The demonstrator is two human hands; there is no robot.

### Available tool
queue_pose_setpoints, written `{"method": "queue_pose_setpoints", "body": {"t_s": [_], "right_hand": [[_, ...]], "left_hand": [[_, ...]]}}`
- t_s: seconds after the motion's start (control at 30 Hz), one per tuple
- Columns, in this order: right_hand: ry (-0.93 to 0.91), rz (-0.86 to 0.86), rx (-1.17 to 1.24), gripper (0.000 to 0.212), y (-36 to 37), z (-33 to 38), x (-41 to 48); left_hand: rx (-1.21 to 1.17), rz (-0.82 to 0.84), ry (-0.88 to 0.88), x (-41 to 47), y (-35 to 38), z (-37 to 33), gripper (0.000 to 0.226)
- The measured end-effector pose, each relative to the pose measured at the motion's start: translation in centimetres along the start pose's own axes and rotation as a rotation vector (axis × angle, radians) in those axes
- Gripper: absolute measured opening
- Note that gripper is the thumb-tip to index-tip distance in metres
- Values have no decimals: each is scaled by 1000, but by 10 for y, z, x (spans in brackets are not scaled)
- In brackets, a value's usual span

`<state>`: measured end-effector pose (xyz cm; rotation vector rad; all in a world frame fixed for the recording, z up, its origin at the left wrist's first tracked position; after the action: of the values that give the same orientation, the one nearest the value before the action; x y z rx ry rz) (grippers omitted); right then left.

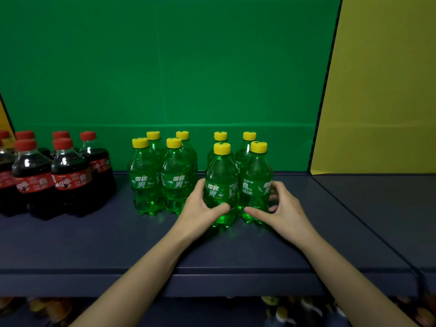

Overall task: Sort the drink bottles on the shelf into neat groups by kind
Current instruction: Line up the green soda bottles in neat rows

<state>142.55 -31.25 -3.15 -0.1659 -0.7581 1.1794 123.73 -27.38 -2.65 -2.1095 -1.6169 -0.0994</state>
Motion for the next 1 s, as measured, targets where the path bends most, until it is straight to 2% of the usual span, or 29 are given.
{"method": "queue_pose_setpoints", "body": {"t_s": [0.07, 0.13, 0.33, 0.47, 0.9, 1.0], "right_hand": [[-8, 0, -7, 72, 0, 0, -1], [-14, 4, 3, 67, -1, 0, -1], [-2, -46, -52, 71, 2, -1, 1], [-7, -88, -120, 73, 6, 2, 4], [11, -55, -52, 78, 12, 6, 12], [25, -49, -11, 81, 9, 3, 9]], "left_hand": [[67, -63, 23, 2, -2, 3, 62], [102, -111, 46, 1, -2, 1, 56], [346, -281, 159, 1, 1, -1, 84], [382, -350, 179, 3, 3, -1, 84], [440, -353, 142, 6, 7, -3, 87], [441, -373, 203, -4, -1, -1, 76]]}}
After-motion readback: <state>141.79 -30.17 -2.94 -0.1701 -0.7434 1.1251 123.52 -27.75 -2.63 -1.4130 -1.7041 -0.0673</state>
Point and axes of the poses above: each hand's wrist, its own x-axis towards the middle knuckle, its own y-axis out of the palm, z = x × y, the point moved 1 cm from there along x, towards the middle knuckle
